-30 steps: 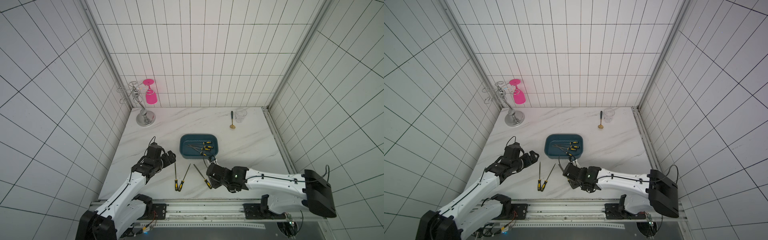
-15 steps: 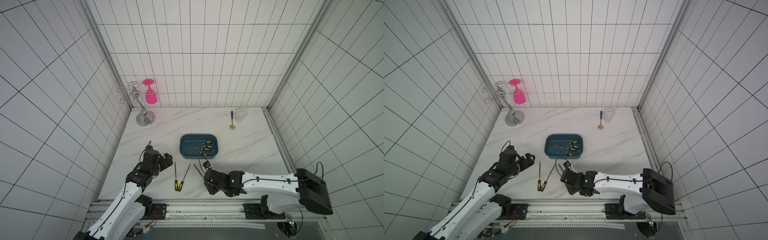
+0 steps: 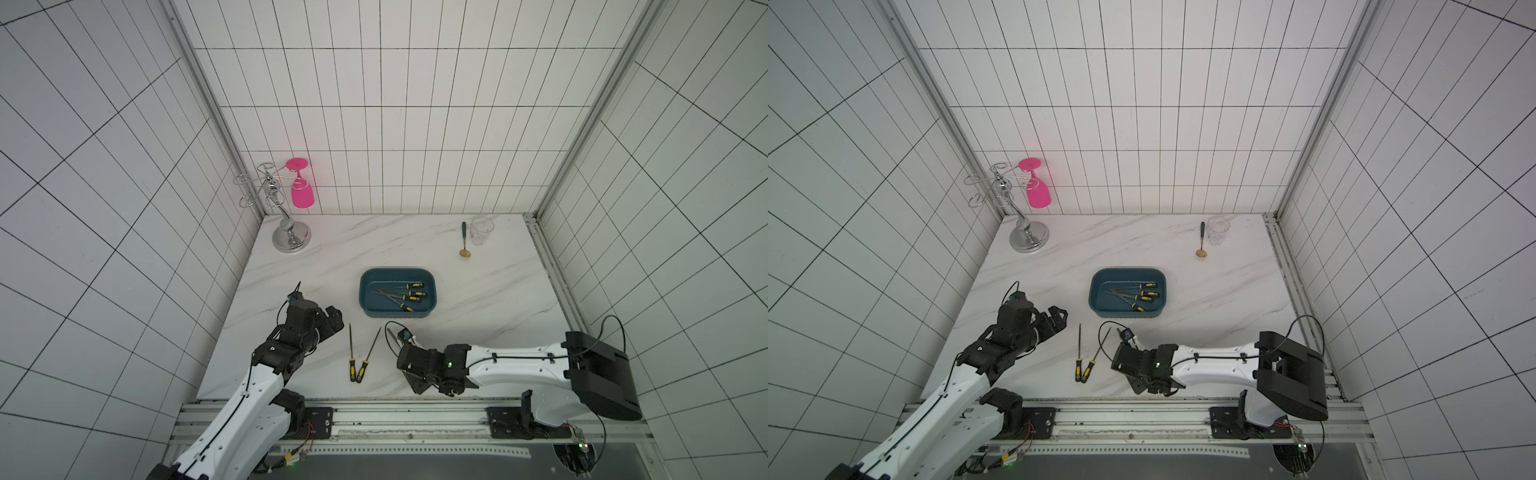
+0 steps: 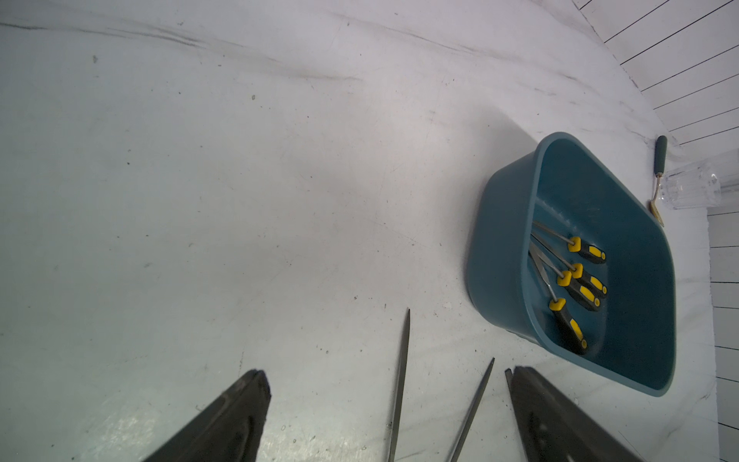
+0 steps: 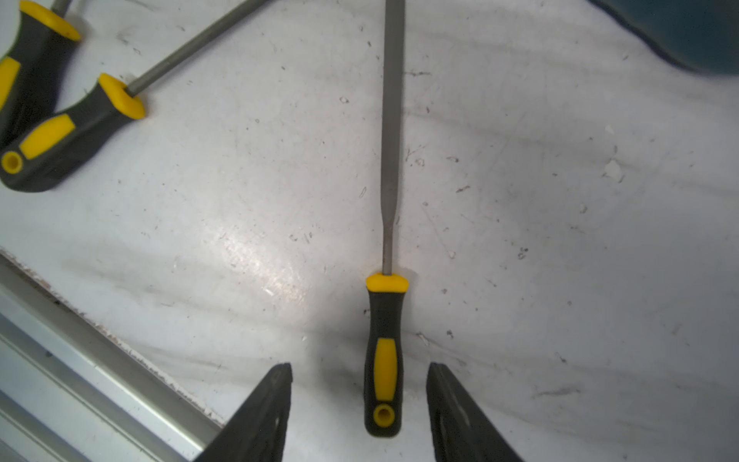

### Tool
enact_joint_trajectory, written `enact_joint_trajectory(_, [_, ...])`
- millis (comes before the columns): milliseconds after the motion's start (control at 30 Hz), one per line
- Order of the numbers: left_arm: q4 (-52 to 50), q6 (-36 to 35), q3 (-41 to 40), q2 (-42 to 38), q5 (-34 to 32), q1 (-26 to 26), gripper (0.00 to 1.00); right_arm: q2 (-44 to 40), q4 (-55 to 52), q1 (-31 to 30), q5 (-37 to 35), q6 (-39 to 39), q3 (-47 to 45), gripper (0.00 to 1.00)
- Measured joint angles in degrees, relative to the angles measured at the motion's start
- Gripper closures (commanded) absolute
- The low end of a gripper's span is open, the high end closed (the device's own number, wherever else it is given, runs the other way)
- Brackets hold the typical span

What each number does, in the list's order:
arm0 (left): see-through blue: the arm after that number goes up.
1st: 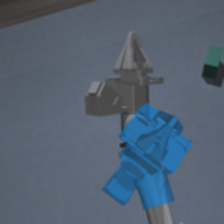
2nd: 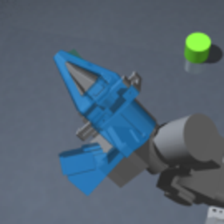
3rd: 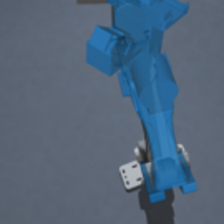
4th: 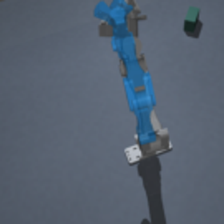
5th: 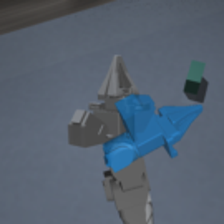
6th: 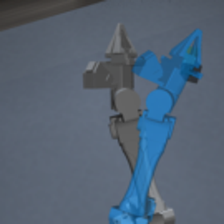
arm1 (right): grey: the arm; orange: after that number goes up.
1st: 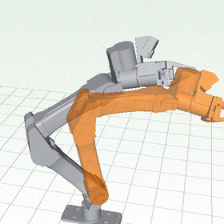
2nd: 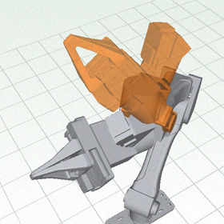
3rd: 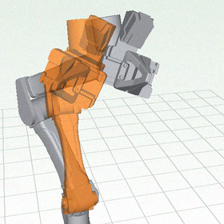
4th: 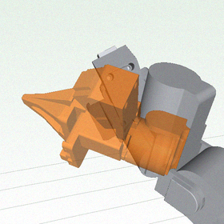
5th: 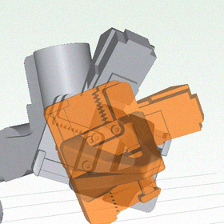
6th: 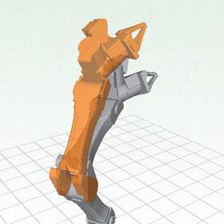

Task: Put the file tool into the storage box
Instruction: Pick up the file tool from the center of the board.

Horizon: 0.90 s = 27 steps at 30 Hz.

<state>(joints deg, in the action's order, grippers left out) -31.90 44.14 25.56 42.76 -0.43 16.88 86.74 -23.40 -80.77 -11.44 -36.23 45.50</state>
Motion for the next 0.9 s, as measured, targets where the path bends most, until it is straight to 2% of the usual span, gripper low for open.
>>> enact_joint_trajectory(400, [0.0,0.0,0.0,1.2,0.0,0.0,0.02,0.7,-1.2,0.0,-0.9,-0.2,0.1,0.45])
enact_joint_trajectory(700, [0.4,0.0,0.1,1.3,-0.2,0.0,0.02,1.8,1.6,0.0,0.7,-0.9,-1.5,0.52])
enact_joint_trajectory(767, [0.4,-0.1,0.2,1.3,-0.2,0.0,0.02,1.8,2.3,0.0,0.7,-1.2,-1.9,0.56])
enact_joint_trajectory(900, [0.4,-0.1,0.4,1.2,-0.2,0.0,0.02,1.8,3.1,0.0,0.0,-1.8,-2.2,0.76])
